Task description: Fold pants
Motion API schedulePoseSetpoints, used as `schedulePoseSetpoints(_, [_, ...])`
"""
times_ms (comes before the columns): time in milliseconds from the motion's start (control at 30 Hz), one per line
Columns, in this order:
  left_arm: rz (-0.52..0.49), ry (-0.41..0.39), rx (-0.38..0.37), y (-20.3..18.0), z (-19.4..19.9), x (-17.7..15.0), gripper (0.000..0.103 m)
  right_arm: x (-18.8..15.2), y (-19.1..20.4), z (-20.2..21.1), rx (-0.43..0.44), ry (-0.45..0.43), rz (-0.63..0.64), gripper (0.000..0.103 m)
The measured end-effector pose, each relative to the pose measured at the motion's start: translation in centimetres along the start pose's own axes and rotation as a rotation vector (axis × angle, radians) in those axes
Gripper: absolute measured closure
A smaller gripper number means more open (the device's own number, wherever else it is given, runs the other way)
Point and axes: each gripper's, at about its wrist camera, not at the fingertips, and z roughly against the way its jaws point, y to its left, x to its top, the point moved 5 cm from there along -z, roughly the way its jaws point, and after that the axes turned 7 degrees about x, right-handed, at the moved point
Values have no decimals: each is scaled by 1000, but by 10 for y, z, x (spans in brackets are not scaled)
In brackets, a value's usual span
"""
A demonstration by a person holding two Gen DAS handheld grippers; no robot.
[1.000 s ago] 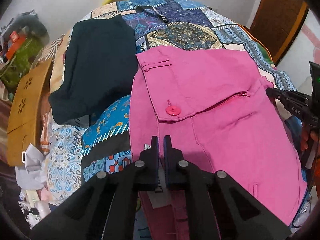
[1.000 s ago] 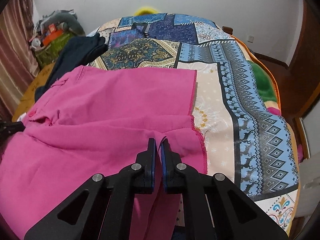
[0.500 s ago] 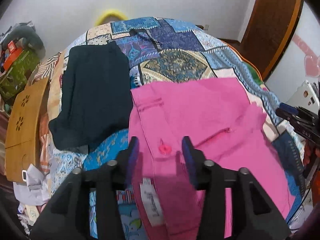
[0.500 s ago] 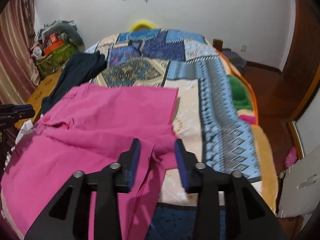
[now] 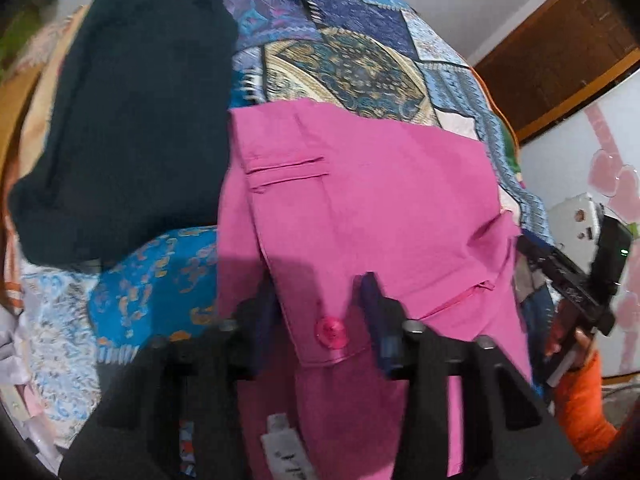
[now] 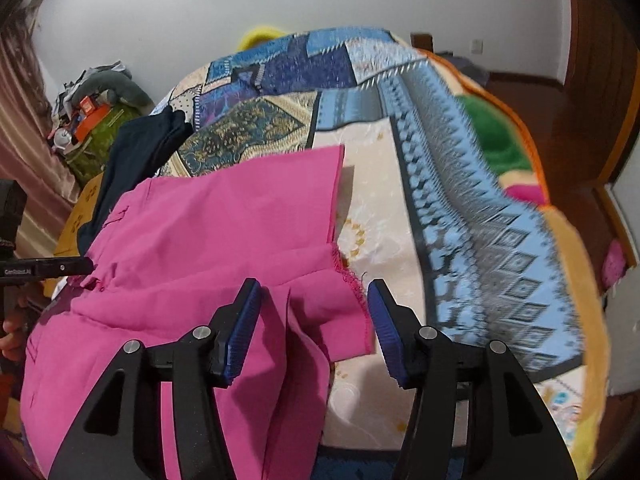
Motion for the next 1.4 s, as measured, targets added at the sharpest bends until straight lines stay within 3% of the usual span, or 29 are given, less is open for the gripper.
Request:
schedulePoseSetpoints(33, [-14,-3,4,-2,-1,1,70,-1,0,-4,9,11,-3,52])
schedulePoseSetpoints(100, [-40,-16,29,-5,-2,3,96,-3,0,-13,24,34,-2,60])
schedulePoseSetpoints(233, [-62,-55,79,-8,1,5,95,-9,3,-27,-3,74,59,82])
schedulePoseSetpoints(333, [-104,-133,167,-10,10,8,96,-10,2,-30,-19,88,82,95])
schedulePoseSetpoints(433, [-127,-207,254,-8,22,9,95,-11,-3,-33,-22,109,87,96])
schedulePoseSetpoints(533, [-131,-230,339,-3,22,6,98,-12,-3,-36,-35,116,93,97])
schedulePoseSetpoints(700, [-171,-181,333,0,11,-4,96,-11,1,-38,-70,125,122,96])
schedulePoseSetpoints(833, [-168,-231,312,2,34,4,89,-4,5,-23,-106,105,163,93])
schedulePoseSetpoints(900, [-162,-259,325,5,43,13,79,4,7,-10,-116,78,186,88])
schedulePoseSetpoints(1000, [-128,-287,310,13,56,29,62,19,14,12,-117,16,216,69])
schedulePoseSetpoints(1067, [-98,-293,293,20,58,41,61,29,19,26,-112,-31,236,56])
schedulePoseSetpoints(1133, [-78,-278,285,25,54,53,61,39,24,33,-109,-64,253,50])
schedulePoseSetpoints(1400, [-12,-188,219,40,14,87,61,67,16,1,-73,-63,210,49])
